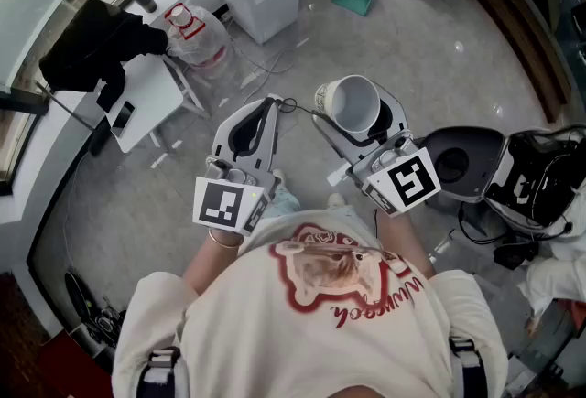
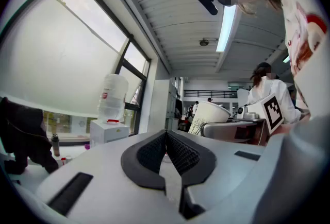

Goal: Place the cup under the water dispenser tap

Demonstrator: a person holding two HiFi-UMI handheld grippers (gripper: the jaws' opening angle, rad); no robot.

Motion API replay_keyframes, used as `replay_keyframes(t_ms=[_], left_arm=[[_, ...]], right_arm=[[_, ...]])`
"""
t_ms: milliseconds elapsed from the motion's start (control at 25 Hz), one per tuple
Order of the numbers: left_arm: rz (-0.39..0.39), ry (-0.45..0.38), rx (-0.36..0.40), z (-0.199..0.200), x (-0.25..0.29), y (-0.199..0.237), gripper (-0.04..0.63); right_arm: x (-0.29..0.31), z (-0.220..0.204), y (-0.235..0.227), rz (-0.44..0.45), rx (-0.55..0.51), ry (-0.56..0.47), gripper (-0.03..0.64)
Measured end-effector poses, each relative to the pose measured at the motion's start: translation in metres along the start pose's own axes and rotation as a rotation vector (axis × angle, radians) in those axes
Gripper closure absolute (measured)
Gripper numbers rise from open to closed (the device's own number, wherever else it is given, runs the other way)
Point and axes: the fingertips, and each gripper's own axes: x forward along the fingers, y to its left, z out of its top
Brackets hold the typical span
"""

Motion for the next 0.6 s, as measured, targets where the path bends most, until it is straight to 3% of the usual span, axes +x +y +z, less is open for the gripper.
replay_keyframes(t_ms=[320,480,600], left_arm=[[0.143,-0.003,-0.031,-0.002,-0.013,-0.059,0.574],[0.148,-0.005,-0.03,-0.001,-0.019,-0.085,0.574],[0.128,0.008,0.0,-0.004,-0.023,-0.091,0.574]], right_arm=[[-0.043,0.01,-0.002,0.15,-0.012,0.047,0.304],[-0.06,0.013,0.0,0.182,-0.035,0.055,0.304],[-0.068,0.01,0.001,0.158,0.02,0.013,0.304]])
